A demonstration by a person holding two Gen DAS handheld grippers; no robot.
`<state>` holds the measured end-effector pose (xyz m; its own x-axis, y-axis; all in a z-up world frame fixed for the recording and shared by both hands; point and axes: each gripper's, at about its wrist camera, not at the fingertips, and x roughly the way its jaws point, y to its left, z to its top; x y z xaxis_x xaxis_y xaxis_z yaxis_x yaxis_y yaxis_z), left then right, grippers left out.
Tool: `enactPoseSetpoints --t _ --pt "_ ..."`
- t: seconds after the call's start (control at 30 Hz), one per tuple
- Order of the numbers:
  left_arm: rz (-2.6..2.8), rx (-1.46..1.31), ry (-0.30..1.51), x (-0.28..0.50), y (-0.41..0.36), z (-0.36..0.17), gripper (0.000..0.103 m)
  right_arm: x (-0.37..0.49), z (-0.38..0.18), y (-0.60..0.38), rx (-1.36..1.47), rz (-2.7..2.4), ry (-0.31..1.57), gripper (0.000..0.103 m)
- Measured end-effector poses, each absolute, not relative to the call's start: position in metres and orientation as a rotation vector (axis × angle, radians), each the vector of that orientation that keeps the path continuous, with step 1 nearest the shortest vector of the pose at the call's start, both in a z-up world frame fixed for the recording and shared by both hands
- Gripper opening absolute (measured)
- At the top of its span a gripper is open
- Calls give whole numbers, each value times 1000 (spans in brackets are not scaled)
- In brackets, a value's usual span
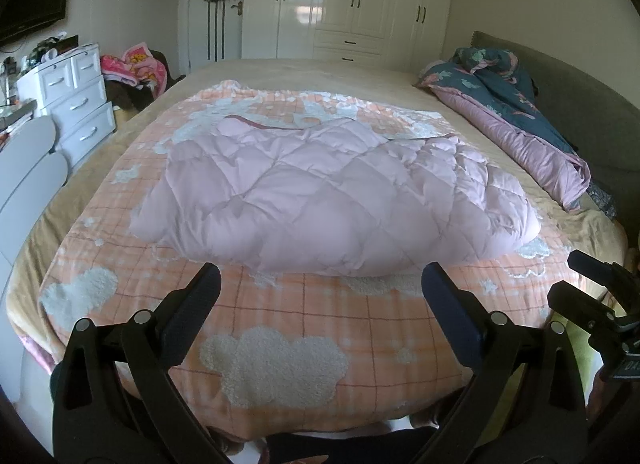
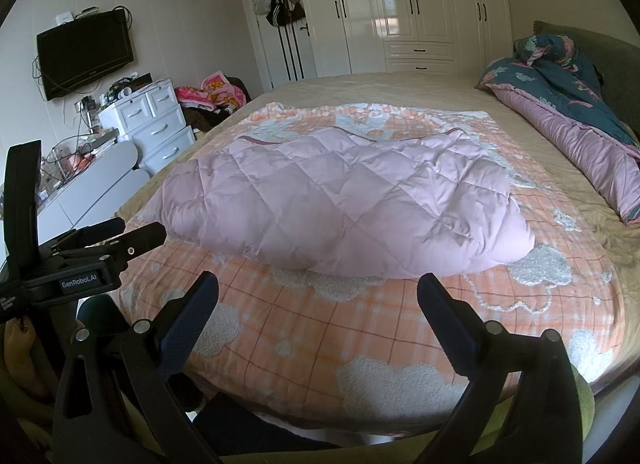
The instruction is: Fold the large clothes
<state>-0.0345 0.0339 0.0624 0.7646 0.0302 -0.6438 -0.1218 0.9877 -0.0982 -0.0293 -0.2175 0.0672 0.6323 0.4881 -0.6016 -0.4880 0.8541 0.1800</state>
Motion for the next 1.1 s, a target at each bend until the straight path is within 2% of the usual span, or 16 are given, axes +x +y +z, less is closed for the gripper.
enactPoseSetpoints --t 1.1 --pt "99 -128 695 -33 32 64 94 -29 66 -216 -3 556 692 99"
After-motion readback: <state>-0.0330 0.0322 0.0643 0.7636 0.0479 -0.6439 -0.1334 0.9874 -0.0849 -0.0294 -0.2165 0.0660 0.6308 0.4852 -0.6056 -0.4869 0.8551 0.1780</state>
